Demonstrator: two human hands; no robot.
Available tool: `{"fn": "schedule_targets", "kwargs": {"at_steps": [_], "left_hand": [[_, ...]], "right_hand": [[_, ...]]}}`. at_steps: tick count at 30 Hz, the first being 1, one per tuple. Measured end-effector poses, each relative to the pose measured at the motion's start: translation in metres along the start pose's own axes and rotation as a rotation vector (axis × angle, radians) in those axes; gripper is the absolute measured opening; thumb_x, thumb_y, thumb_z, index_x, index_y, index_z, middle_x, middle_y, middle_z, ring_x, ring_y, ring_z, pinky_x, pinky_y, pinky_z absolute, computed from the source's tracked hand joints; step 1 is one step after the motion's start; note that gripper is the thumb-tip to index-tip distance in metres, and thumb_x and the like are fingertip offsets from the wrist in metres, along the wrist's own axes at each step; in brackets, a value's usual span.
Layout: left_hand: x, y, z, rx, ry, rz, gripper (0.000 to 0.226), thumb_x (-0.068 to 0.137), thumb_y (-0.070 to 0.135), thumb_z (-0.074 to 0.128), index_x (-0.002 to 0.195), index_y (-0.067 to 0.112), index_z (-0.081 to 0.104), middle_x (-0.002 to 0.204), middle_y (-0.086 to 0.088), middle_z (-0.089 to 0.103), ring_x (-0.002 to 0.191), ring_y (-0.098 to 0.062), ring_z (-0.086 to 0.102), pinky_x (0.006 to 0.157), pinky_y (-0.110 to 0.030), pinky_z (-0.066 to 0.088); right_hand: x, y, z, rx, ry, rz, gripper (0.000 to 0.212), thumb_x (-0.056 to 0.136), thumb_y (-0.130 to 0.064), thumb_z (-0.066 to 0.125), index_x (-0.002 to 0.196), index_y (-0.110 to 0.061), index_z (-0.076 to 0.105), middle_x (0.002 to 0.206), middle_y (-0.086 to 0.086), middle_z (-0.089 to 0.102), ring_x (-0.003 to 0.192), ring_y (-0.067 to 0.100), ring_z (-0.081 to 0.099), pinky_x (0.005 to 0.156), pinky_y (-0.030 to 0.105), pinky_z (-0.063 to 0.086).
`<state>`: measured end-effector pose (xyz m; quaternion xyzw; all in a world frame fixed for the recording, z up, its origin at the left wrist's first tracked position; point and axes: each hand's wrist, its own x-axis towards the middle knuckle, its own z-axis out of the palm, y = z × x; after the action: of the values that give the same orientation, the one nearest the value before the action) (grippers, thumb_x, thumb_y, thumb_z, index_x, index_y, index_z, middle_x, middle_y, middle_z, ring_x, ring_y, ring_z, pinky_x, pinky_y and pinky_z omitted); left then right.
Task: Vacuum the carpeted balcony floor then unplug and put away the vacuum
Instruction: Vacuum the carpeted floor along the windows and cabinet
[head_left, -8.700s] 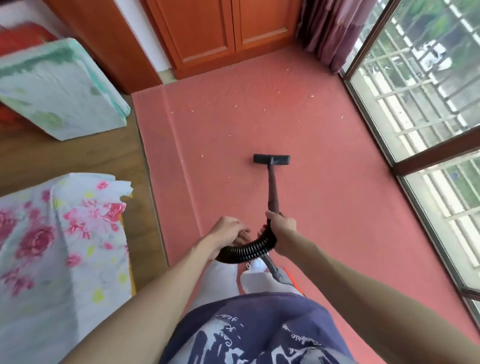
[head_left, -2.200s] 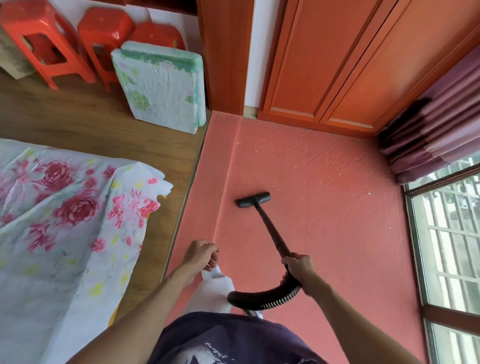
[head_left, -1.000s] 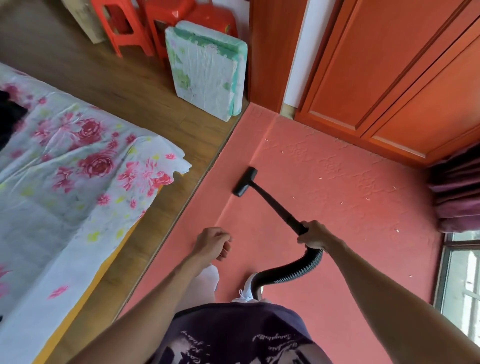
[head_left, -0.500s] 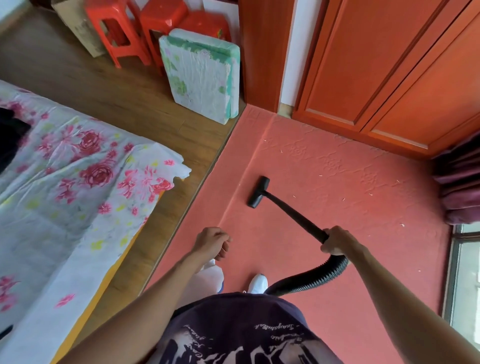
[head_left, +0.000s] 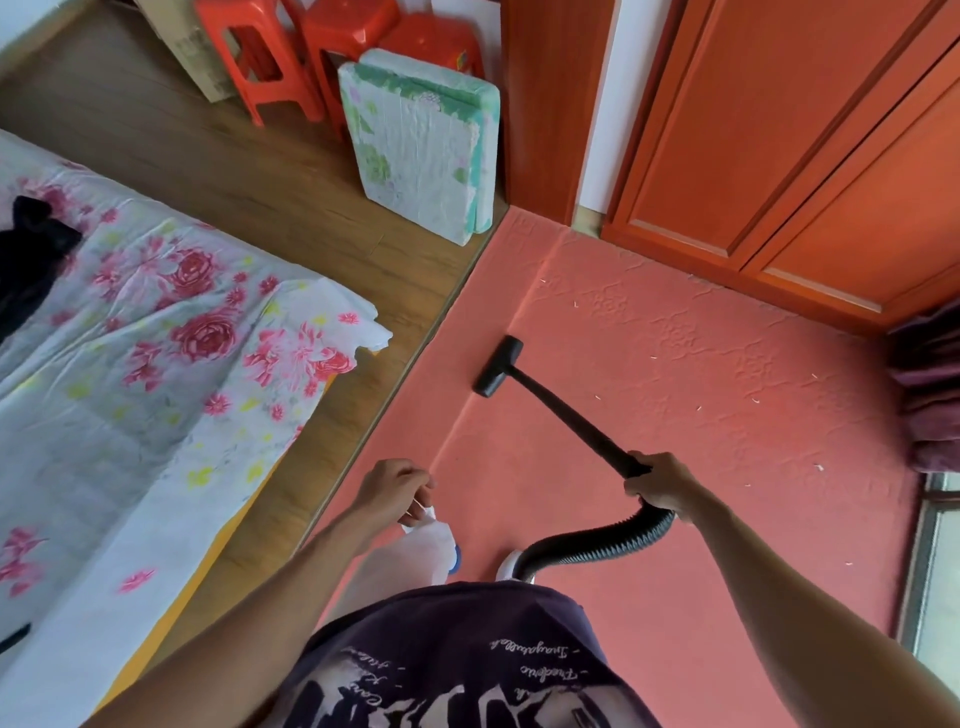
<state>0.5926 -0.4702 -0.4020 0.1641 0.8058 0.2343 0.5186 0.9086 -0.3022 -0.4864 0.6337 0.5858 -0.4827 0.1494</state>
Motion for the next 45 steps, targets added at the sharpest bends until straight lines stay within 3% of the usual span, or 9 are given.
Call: {"fn": "schedule_targets", "kwargs": {"at_steps": [5, 12, 17, 28, 32, 36, 45], "left_hand": [[0.0, -0.003, 0.004, 0.0, -0.019, -0.025, 0.017, 0.086, 0.005, 0.052, 0.086, -0.003, 0.067, 0.068, -0.014, 0.065, 0.047, -0.018, 0.057, 0.049, -0.026, 0.046], [0.005, 0.011, 0.009, -0.018, -0.052, -0.003, 0.02, 0.087, 0.007, 0.051, 0.089, -0.006, 0.067, 0.07, -0.015, 0.063, 0.054, -0.021, 0.054, 0.05, -0.028, 0.044], [0.004, 0.013, 0.004, 0.004, -0.041, 0.008, 0.02, 0.087, 0.007, 0.051, 0.087, -0.004, 0.068, 0.07, -0.014, 0.065, 0.053, -0.02, 0.056, 0.046, -0.025, 0.047], [0.003, 0.006, -0.006, 0.028, -0.021, -0.011, 0.019, 0.087, 0.008, 0.053, 0.087, -0.004, 0.068, 0.065, -0.009, 0.063, 0.051, -0.019, 0.055, 0.05, -0.027, 0.047], [0.003, 0.004, -0.003, 0.037, -0.021, -0.013, 0.02, 0.087, 0.008, 0.053, 0.088, -0.006, 0.067, 0.065, -0.01, 0.063, 0.052, -0.021, 0.055, 0.05, -0.028, 0.047], [0.002, 0.005, 0.004, 0.042, -0.027, -0.01, 0.019, 0.086, 0.007, 0.053, 0.087, -0.006, 0.067, 0.066, -0.011, 0.064, 0.052, -0.02, 0.057, 0.05, -0.027, 0.047], [0.002, 0.014, 0.015, 0.012, -0.058, 0.002, 0.018, 0.088, 0.006, 0.05, 0.082, -0.001, 0.066, 0.072, -0.015, 0.063, 0.056, -0.022, 0.054, 0.051, -0.027, 0.045]], "right_hand": [[-0.011, 0.027, -0.003, 0.207, 0.073, 0.033, 0.057, 0.078, -0.001, 0.068, 0.131, -0.021, 0.062, 0.085, 0.018, 0.072, 0.068, 0.024, 0.06, 0.063, 0.033, 0.046], [-0.022, 0.033, 0.013, 0.471, 0.101, 0.069, 0.056, 0.078, 0.007, 0.067, 0.13, -0.012, 0.062, 0.062, 0.009, 0.062, 0.059, 0.025, 0.057, 0.064, 0.039, 0.049], [-0.027, 0.03, 0.012, 0.529, 0.068, 0.072, 0.054, 0.08, 0.011, 0.064, 0.131, -0.005, 0.06, 0.062, 0.011, 0.057, 0.056, 0.024, 0.053, 0.054, 0.033, 0.045], [0.006, -0.023, 0.062, 0.508, -0.023, 0.088, 0.057, 0.082, 0.0, 0.067, 0.136, -0.013, 0.057, 0.08, 0.013, 0.062, 0.07, 0.025, 0.055, 0.065, 0.035, 0.045], [0.011, -0.04, 0.064, 0.392, -0.019, 0.079, 0.046, 0.082, -0.007, 0.067, 0.126, -0.016, 0.064, 0.079, 0.007, 0.059, 0.072, 0.022, 0.054, 0.061, 0.029, 0.045], [0.005, -0.02, 0.061, 0.281, -0.018, 0.091, 0.046, 0.08, -0.008, 0.067, 0.125, -0.018, 0.065, 0.085, 0.011, 0.064, 0.077, 0.026, 0.059, 0.07, 0.036, 0.054], [-0.05, 0.054, 0.05, 0.243, 0.051, 0.207, 0.046, 0.08, -0.012, 0.068, 0.125, -0.023, 0.066, 0.078, 0.013, 0.067, 0.072, 0.026, 0.059, 0.064, 0.03, 0.043]]}}
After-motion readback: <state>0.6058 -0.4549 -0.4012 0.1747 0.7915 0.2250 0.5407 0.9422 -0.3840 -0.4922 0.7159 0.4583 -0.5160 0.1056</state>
